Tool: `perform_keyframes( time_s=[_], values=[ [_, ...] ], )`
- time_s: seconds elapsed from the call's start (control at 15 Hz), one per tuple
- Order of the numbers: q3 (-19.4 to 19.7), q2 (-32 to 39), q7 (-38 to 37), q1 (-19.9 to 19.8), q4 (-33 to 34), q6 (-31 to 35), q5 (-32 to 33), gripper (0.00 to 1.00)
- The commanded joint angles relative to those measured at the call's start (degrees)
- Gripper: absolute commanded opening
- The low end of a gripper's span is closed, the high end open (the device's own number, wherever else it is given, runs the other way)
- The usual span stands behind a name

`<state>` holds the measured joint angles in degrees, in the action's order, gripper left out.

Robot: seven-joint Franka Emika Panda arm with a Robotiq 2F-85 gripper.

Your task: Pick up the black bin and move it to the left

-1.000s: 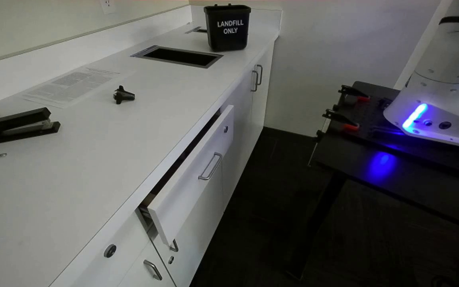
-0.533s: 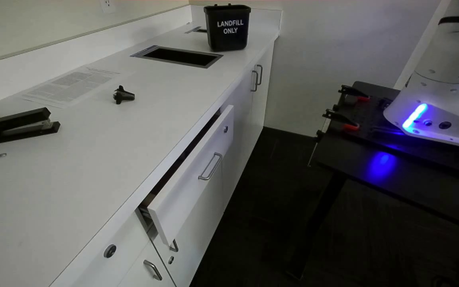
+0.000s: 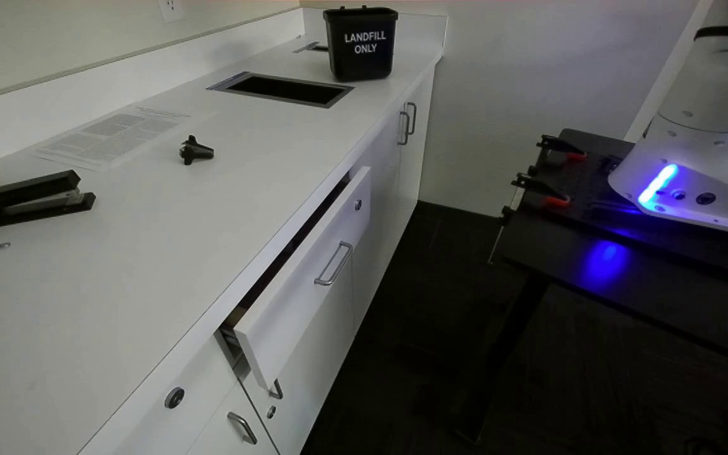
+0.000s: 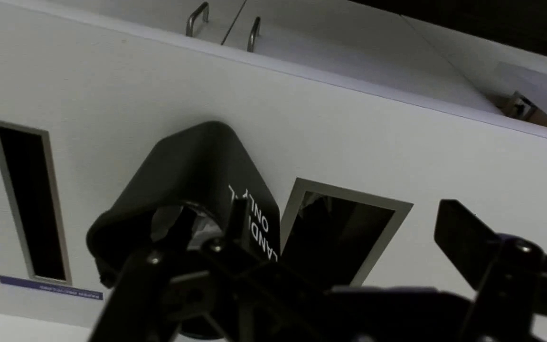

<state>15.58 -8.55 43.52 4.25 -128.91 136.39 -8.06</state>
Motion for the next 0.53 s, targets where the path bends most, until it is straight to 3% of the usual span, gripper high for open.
perform_keyframes(
  time_s=[0.0,0.27,0.33,0.47],
  values=[
    [-2.48,12.19,7.64,-2.78,12.46,-2.29,-0.29,1.0],
    [-6.89,20.43,15.31,-7.21,21.69,-4.26,-0.52,1.0],
    [-7.64,16.51,11.66,-7.5,15.9,-1.01,0.69,1.0],
    [-8.81,19.59,13.03,-8.7,19.16,-1.56,0.84,1.0]
  ],
)
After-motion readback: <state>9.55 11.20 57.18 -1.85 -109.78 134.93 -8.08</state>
